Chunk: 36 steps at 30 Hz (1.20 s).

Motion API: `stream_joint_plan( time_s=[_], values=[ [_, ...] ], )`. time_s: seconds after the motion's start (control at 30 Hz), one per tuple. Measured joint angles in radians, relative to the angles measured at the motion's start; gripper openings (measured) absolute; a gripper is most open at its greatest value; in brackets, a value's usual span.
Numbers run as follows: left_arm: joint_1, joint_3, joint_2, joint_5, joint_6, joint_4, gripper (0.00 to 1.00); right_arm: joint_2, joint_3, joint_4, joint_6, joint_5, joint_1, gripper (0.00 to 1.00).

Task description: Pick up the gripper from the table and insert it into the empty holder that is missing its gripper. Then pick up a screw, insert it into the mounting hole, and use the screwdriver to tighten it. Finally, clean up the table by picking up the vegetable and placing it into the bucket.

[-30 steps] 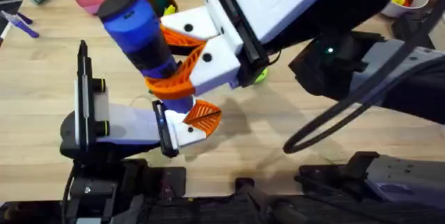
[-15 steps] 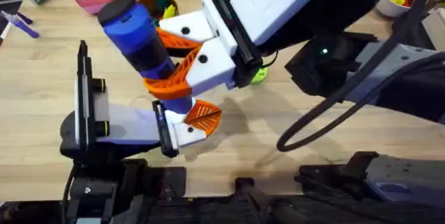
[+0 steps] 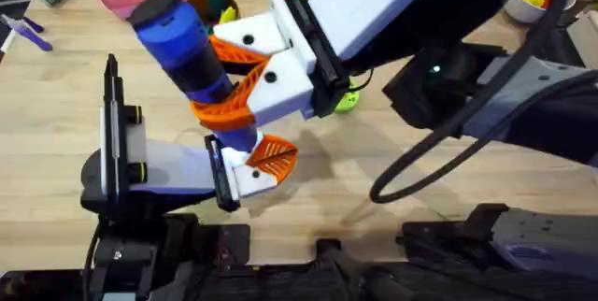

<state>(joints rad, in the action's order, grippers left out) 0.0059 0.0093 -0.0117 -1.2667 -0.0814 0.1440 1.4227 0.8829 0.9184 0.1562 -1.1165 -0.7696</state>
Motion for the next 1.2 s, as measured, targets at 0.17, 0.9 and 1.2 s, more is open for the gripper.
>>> stream_joint_plan(
  time_s=[0.17, 0.9, 1.2],
  values=[
    [0.0, 0.0, 0.0, 0.0, 0.0, 0.0, 0.017, 0.0, 0.0, 0.0, 0.0, 0.002, 0.0, 0.025],
    [0.0, 0.0, 0.0, 0.0, 0.0, 0.0, 0.017, 0.002, 0.0, -0.054, -0.024, 0.013, -0.009, 0.025],
    [0.0, 0.0, 0.0, 0.002, 0.003, 0.0, 0.017, 0.002, 0.001, -0.08, -0.05, 0.028, -0.009, 0.025]
  ],
)
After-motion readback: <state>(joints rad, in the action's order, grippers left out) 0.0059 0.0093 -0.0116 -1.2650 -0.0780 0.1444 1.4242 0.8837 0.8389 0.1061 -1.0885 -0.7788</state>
